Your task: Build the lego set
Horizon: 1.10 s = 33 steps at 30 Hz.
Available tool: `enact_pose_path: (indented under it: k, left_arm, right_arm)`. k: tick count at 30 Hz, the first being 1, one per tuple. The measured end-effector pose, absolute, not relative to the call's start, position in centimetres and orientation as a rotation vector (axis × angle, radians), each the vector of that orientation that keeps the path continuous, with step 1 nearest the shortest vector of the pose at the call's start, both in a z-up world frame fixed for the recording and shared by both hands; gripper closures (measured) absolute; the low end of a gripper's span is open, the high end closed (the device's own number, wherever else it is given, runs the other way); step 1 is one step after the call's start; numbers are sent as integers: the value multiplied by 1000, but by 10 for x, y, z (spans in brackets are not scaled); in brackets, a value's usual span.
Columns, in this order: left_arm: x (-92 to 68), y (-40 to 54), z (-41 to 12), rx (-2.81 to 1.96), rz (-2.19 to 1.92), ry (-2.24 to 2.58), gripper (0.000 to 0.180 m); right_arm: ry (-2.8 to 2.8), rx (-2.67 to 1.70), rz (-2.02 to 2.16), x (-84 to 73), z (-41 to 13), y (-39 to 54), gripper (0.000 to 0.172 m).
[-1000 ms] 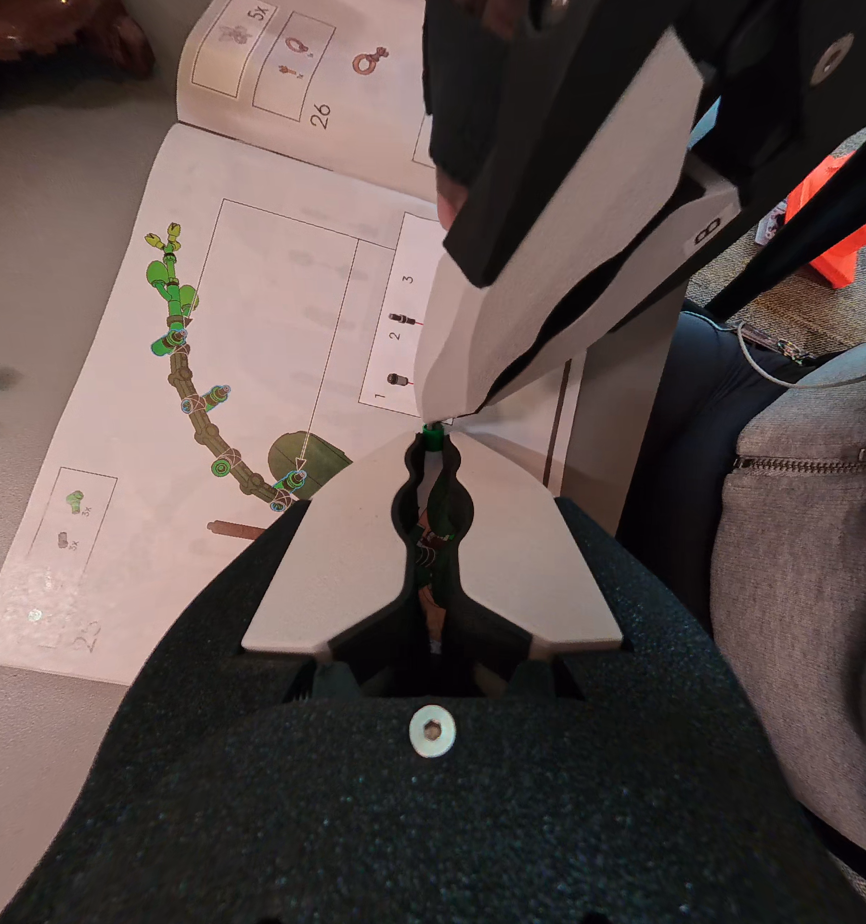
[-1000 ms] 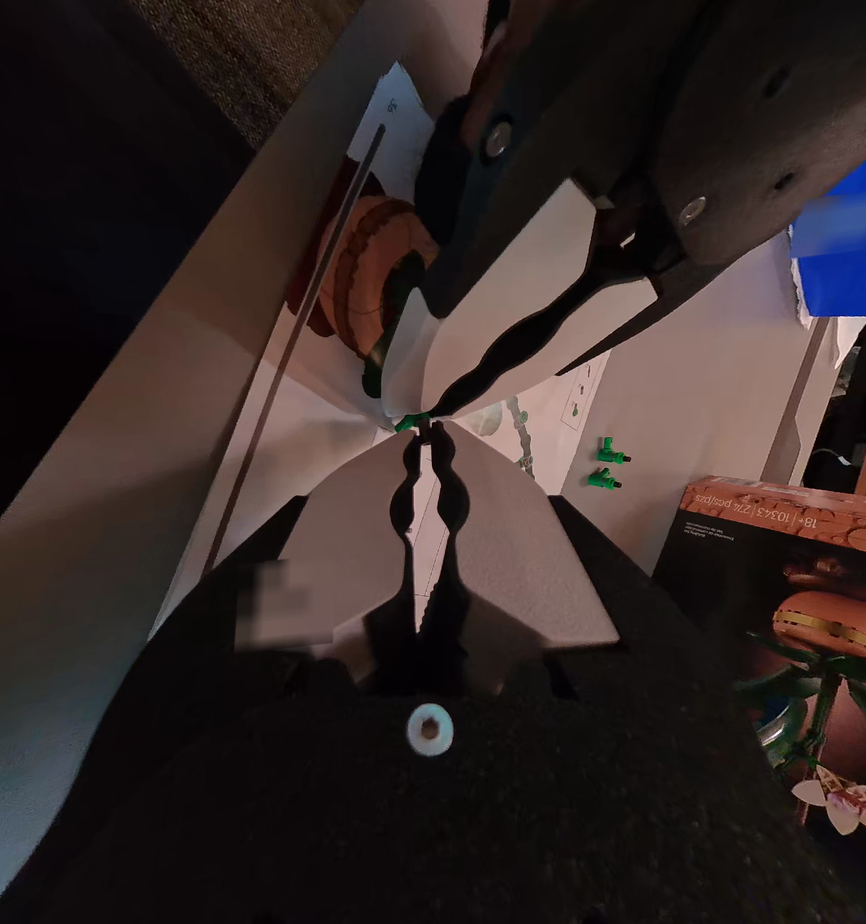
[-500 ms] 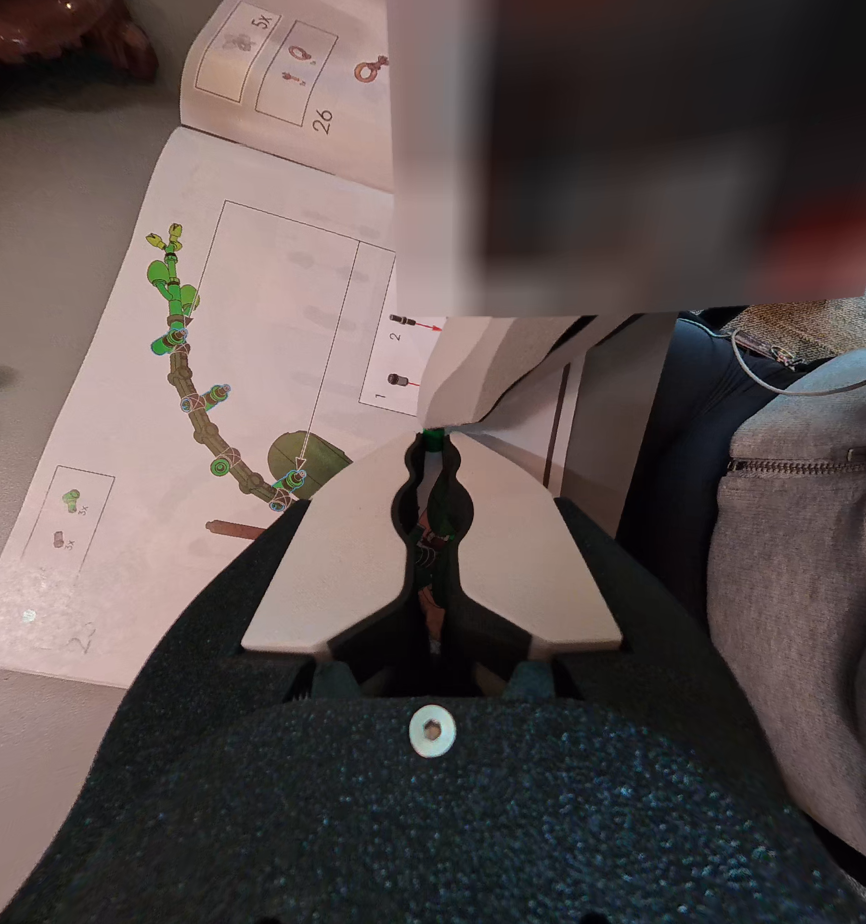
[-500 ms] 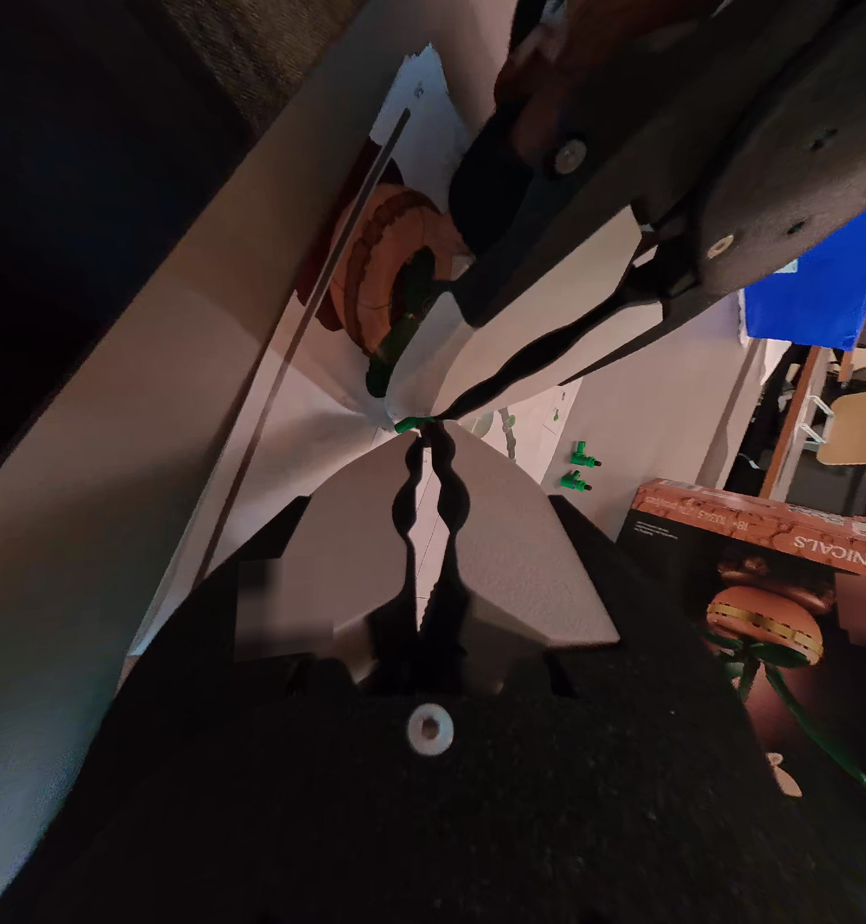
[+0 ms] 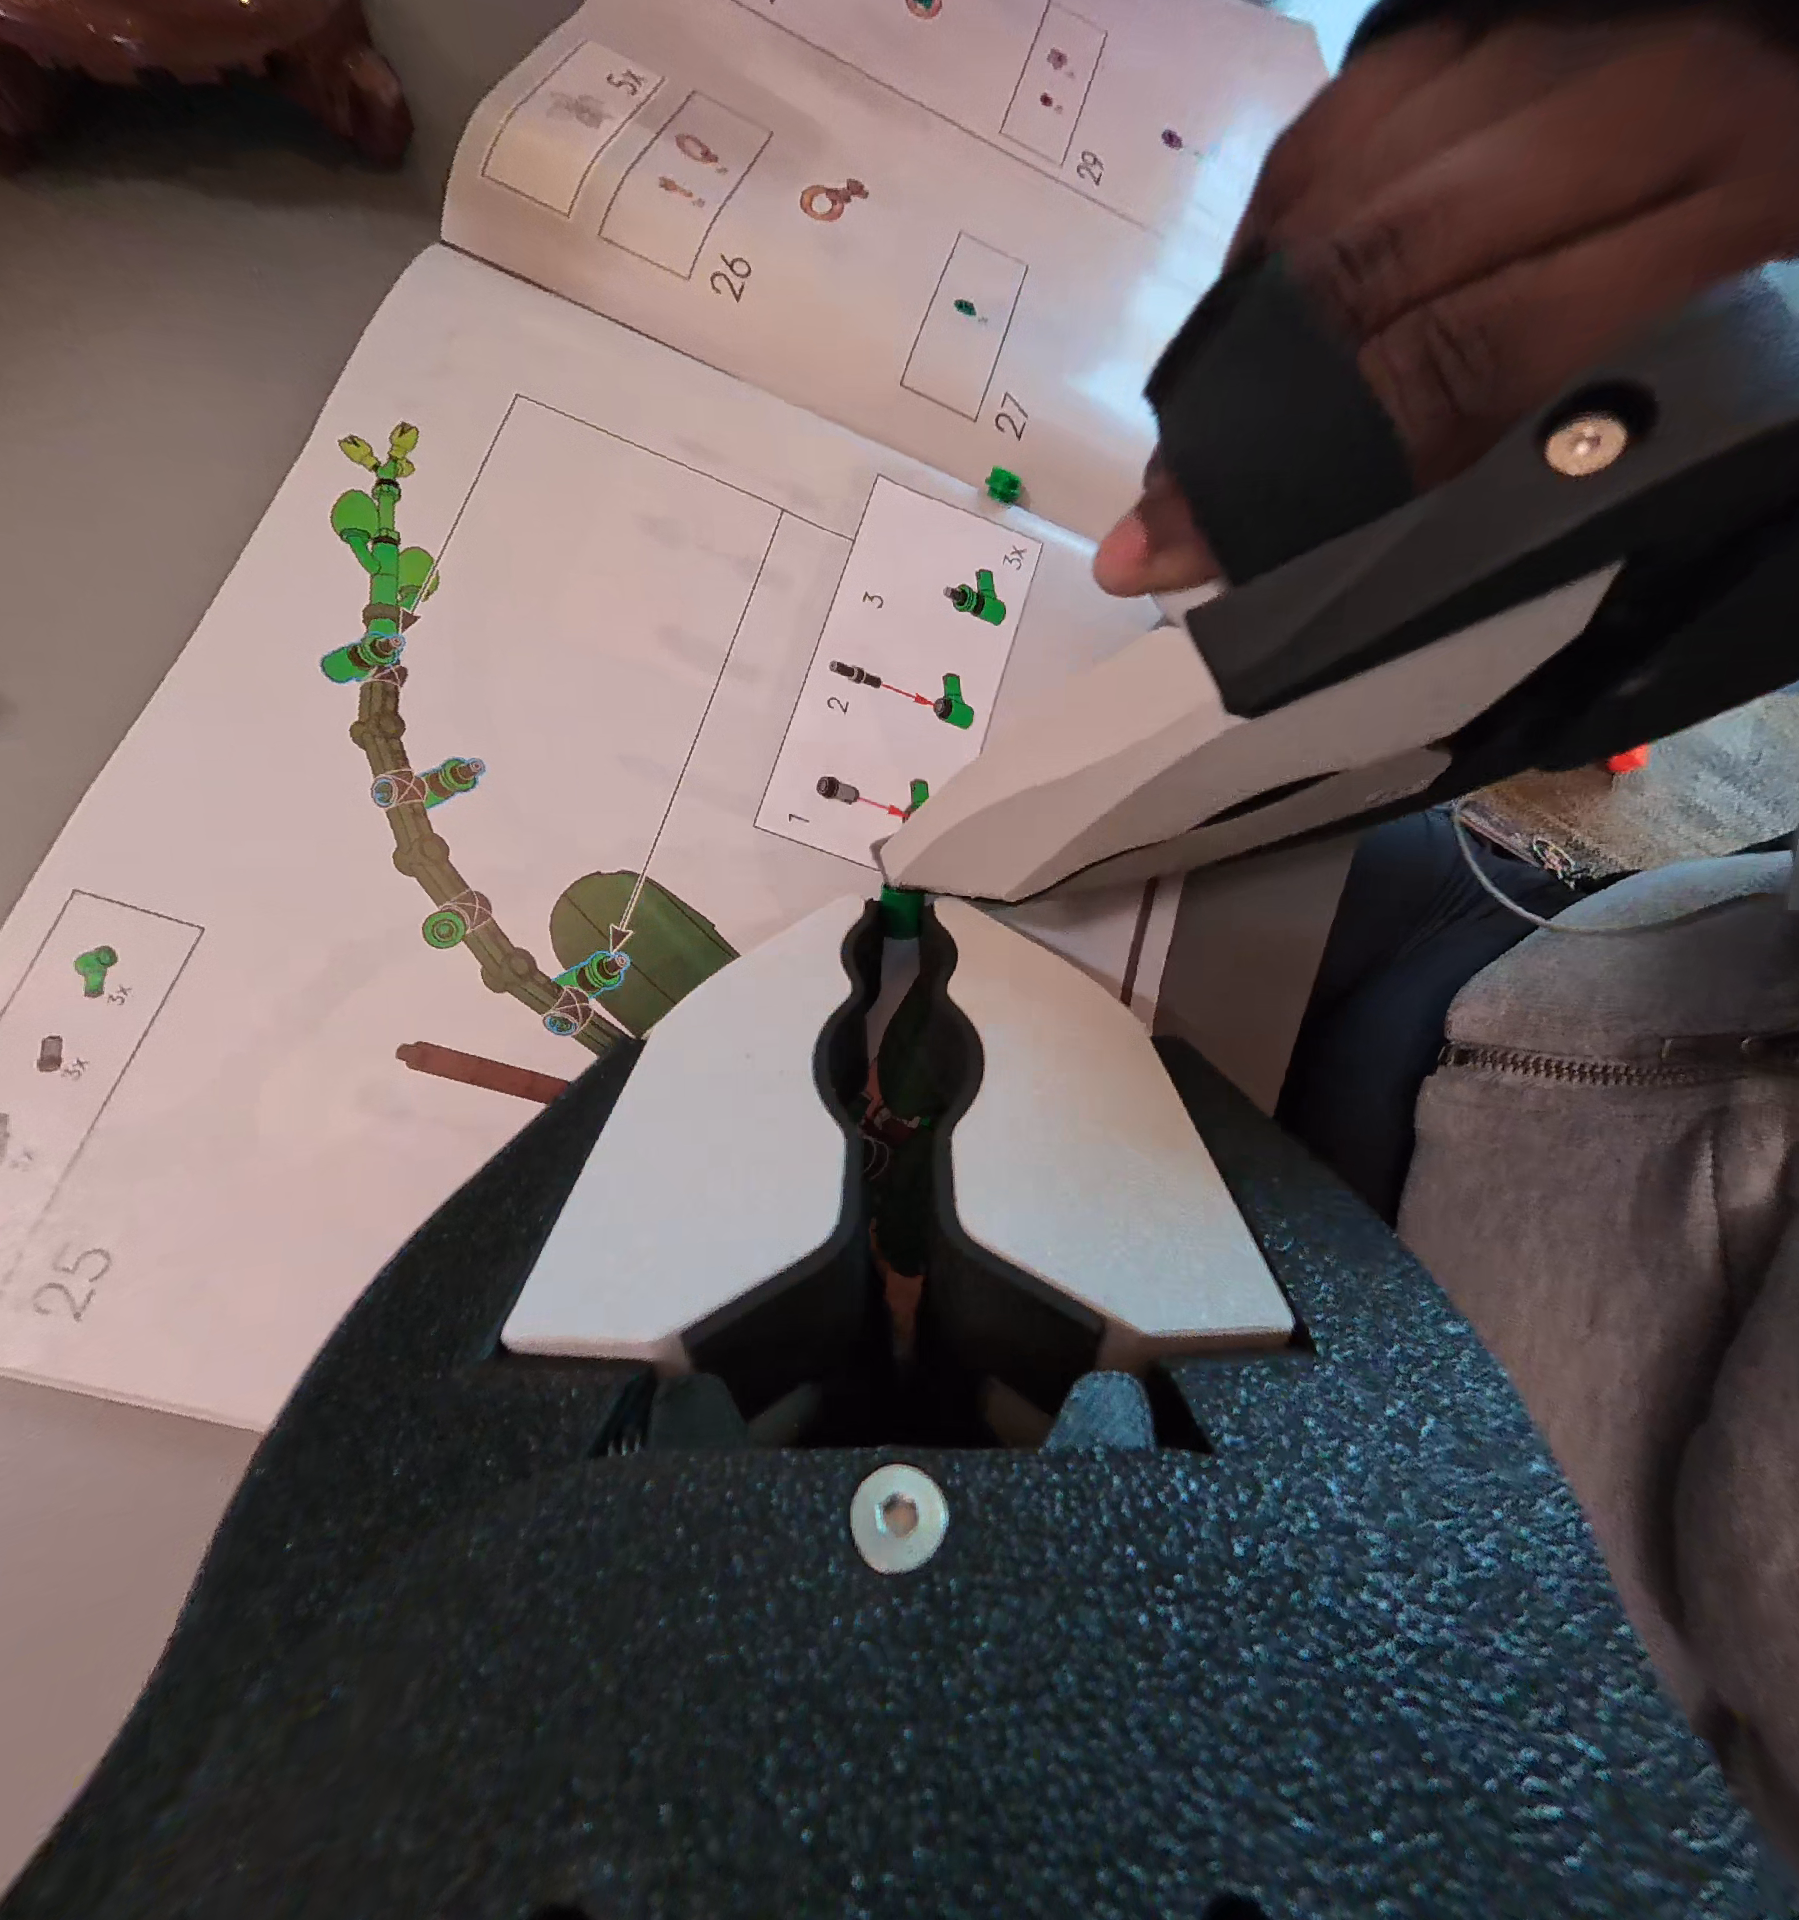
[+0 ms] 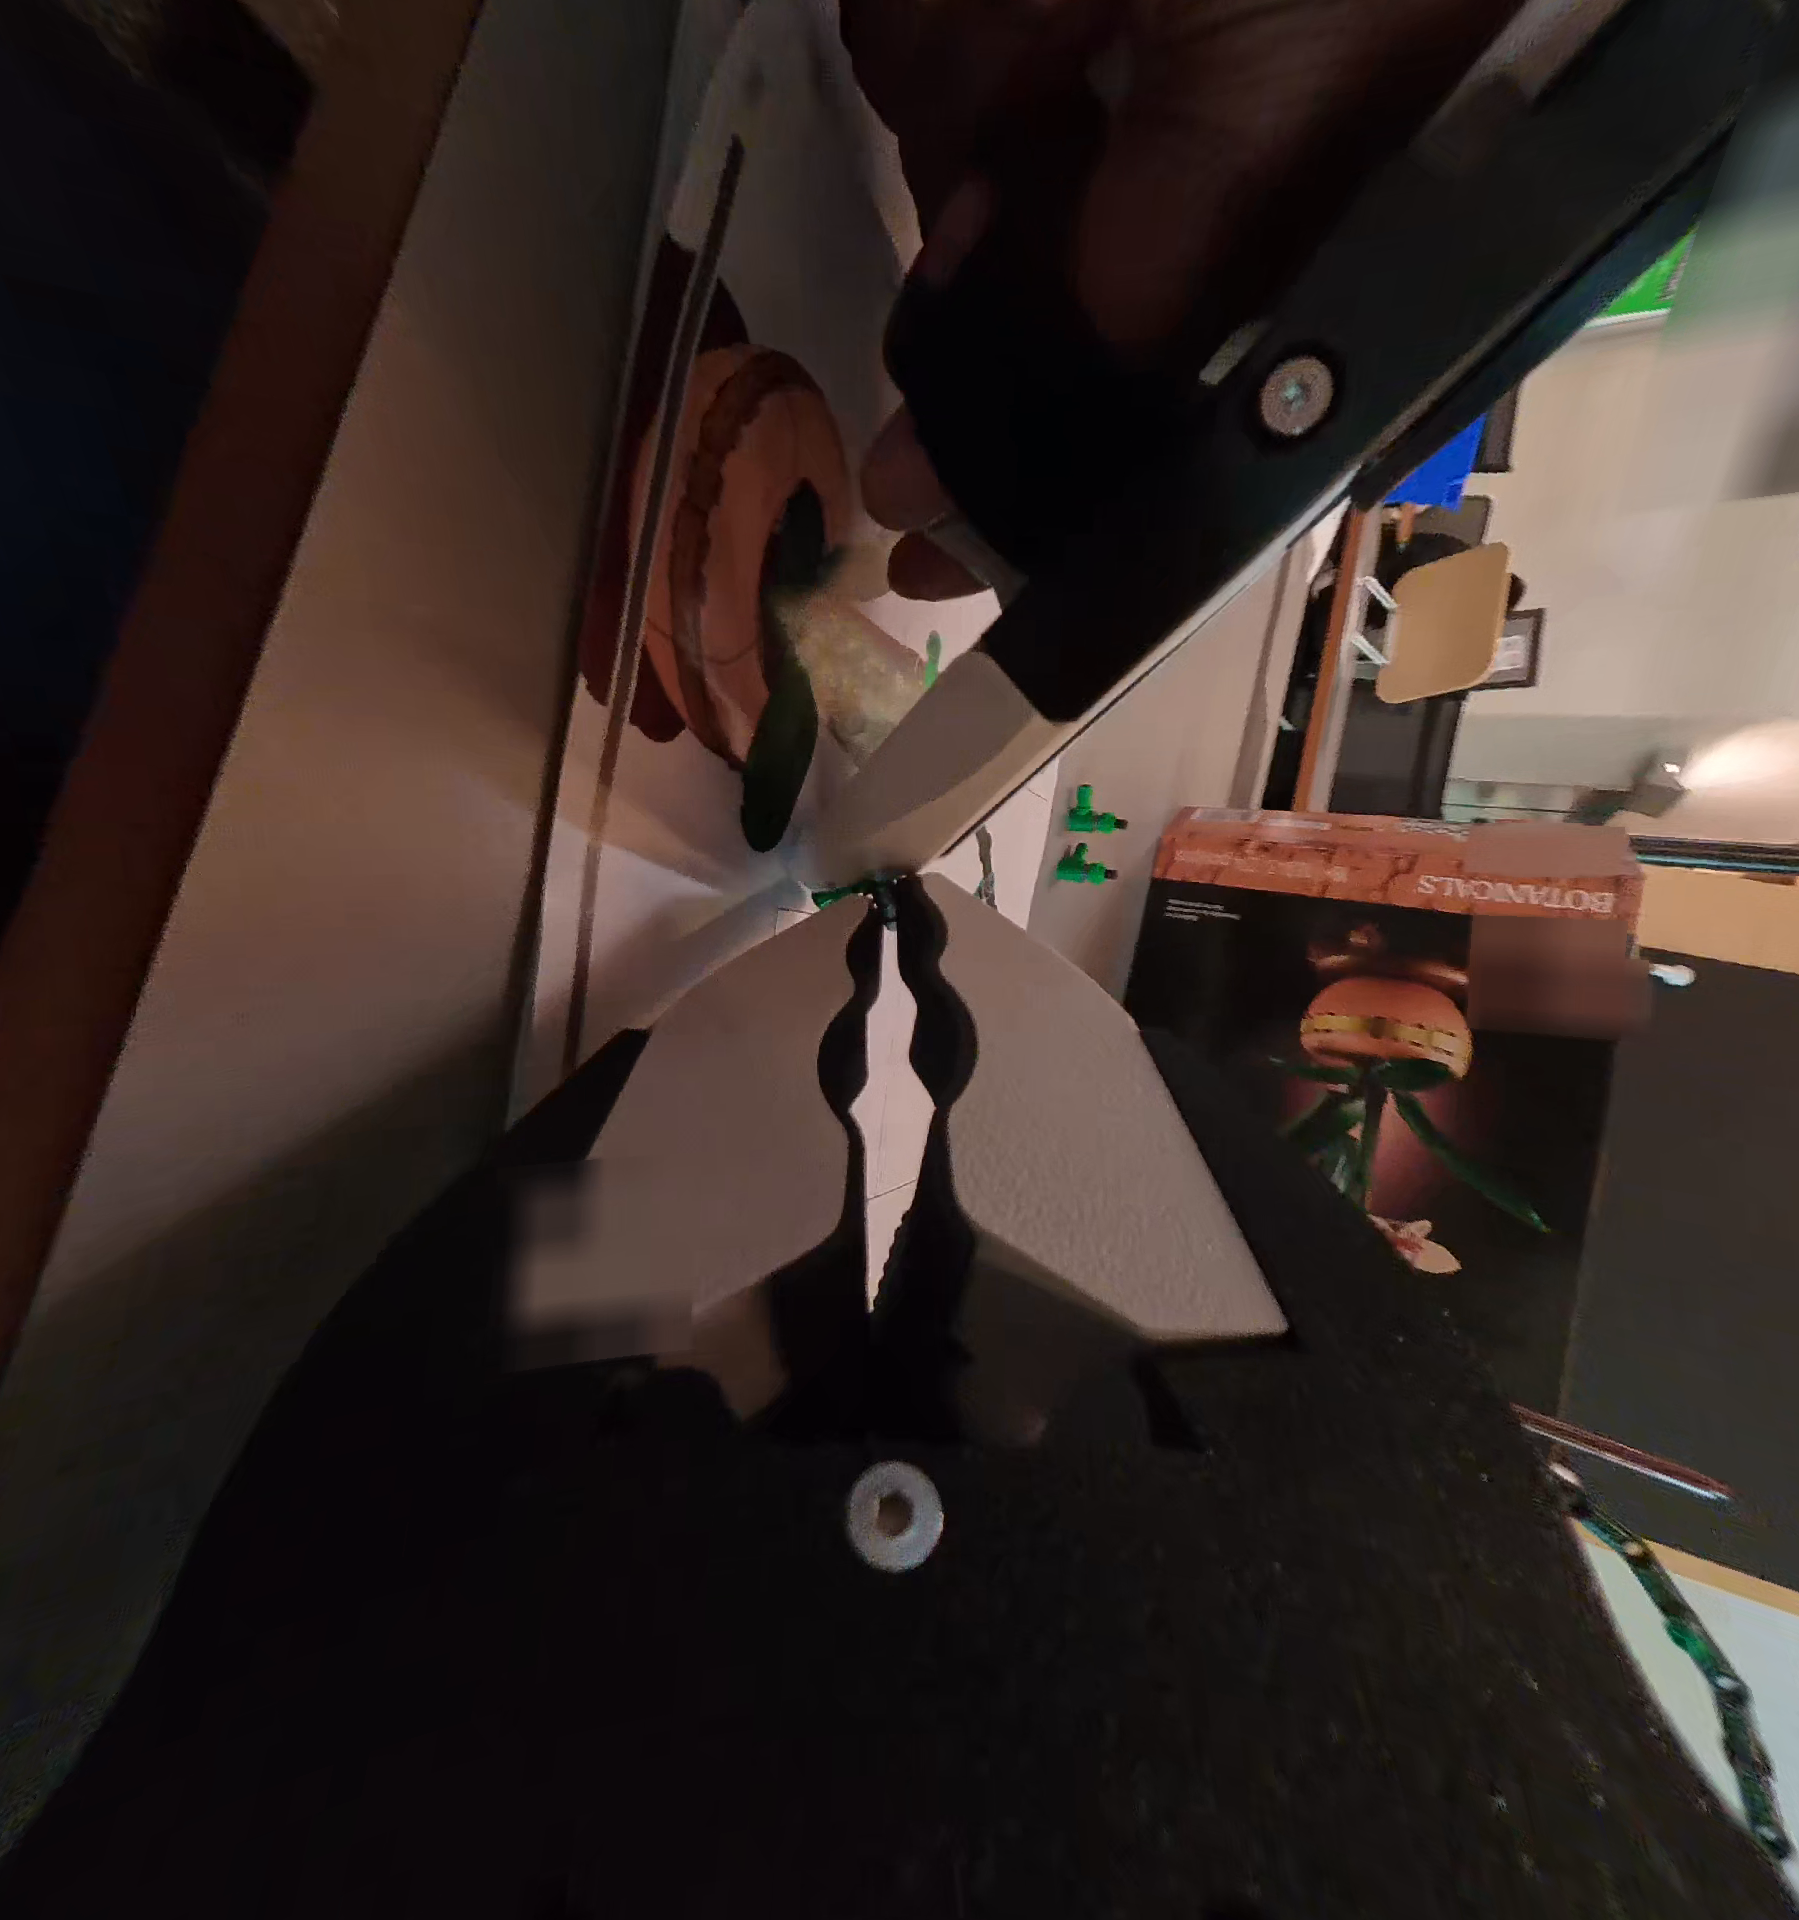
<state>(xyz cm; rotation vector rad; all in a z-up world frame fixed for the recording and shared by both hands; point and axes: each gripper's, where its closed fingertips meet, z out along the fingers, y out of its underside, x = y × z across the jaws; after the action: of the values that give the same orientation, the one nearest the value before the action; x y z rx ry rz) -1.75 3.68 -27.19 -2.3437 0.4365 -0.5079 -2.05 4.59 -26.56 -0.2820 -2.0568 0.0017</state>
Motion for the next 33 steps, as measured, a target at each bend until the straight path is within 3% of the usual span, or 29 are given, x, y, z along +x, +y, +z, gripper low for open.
enact_pose_path:
  k: [14,18,20,21,24,33]
  left_arm:
    - [-18,39,-272,-2319,-480,434,174]
    - [-18,38,-272,-2320,-493,437,174]
    - [-18,38,-272,-2321,-497,438,175]
    - [-18,38,-272,-2322,-495,438,174]
    - [-18,38,-272,-2322,-496,440,174]
    - [-17,38,-272,-2320,-517,444,174]
  right_arm:
    - [-2060,-287,65,-17,-263,44,172]
    - [-2154,-582,365,-18,-259,62,171]
    - [-2242,-934,621,-16,-261,73,142]
    - [-2269,-1084,756,-16,-259,74,141]
    - [-2314,-1323,961,-20,-254,73,152]
    - [-2554,-1412,676,-22,-279,68,163]
